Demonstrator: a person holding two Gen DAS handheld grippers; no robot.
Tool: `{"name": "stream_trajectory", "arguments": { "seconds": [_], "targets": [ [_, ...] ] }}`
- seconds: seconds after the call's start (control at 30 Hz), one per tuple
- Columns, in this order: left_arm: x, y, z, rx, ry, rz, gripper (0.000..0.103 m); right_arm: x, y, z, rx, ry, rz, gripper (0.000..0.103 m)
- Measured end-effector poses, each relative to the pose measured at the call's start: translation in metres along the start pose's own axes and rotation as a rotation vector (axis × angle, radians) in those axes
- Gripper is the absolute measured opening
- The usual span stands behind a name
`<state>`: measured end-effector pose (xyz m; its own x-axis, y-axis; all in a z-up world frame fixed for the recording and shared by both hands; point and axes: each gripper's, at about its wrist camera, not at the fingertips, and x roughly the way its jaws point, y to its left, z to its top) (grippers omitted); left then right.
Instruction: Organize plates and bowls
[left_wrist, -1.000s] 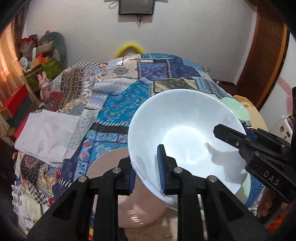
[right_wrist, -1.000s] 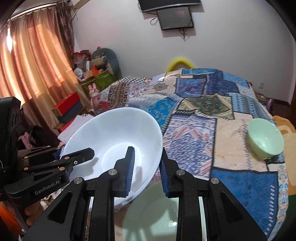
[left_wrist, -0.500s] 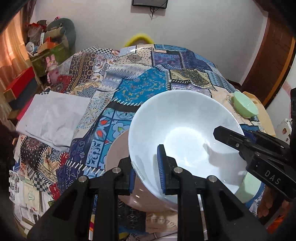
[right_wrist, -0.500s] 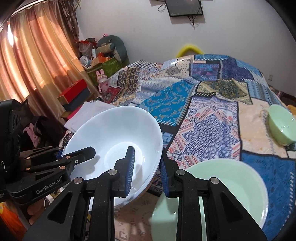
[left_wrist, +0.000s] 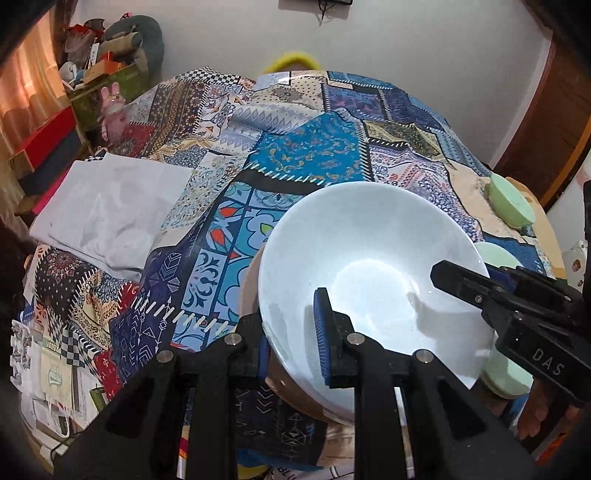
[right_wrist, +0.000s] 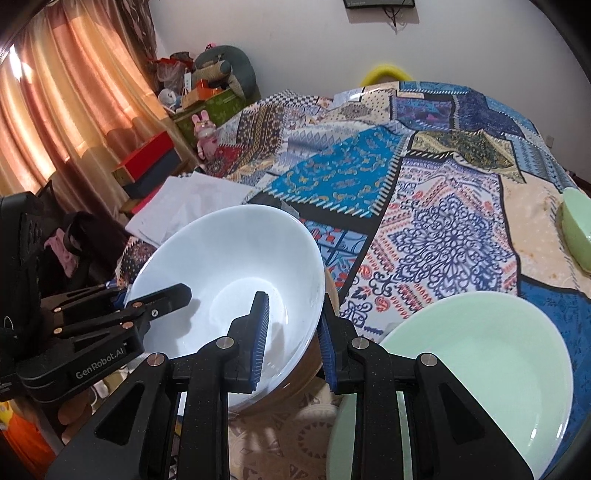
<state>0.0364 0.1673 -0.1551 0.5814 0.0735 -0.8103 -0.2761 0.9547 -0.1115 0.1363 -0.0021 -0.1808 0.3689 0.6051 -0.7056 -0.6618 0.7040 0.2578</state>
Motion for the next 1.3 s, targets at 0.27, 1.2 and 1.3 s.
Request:
{"name": "stream_trajectory", "arguments": {
  "seconds": [0.27, 1.2, 1.3],
  "targets": [
    [0.007, 0.000, -0.006, 0.039, -0.014, 0.062, 0.019, 0.011, 0.002, -0.004, -0.010, 0.032, -0.011, 0.023],
    [-0.001, -0.013, 0.001, 0.103, -0.086, 0.189, 0.059, -0.013, -0.007, 0.001, -0.040, -0.002, -0.029, 0.039],
    [-0.005, -0.018, 0.002, 0.115, -0.084, 0.175, 0.059, -0.019, -0.011, 0.000, -0.050, -0.012, -0.041, 0.039]
  ]
}}
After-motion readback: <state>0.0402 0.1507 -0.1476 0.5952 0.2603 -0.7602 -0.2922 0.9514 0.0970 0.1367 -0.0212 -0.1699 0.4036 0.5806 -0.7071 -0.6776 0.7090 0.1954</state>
